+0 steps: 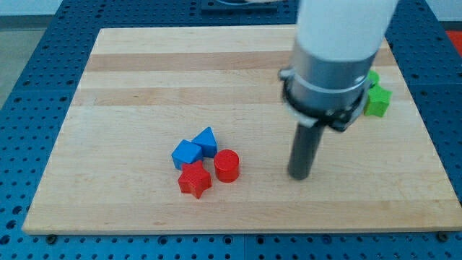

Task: Push group of blocks up a bit

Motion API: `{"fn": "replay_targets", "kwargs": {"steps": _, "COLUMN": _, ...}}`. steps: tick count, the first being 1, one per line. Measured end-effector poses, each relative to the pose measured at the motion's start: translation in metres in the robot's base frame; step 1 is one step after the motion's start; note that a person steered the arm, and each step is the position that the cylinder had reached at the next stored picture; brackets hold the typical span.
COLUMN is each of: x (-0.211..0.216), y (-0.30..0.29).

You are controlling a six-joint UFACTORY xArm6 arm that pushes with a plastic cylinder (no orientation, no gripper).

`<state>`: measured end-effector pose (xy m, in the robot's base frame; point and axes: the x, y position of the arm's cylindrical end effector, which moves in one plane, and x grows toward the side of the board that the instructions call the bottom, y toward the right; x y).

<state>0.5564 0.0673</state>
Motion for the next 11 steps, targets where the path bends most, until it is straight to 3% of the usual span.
{"fn": "replay_targets", "kwargs": {"steps": 2, "x": 0.061, "y": -0.094}}
{"fn": "replay_targets", "kwargs": {"steps": 7, "x": 0.053, "y": -0.150}}
{"fn": "replay_targets", "kwargs": {"steps": 11, "x": 0.007, "y": -0.147}}
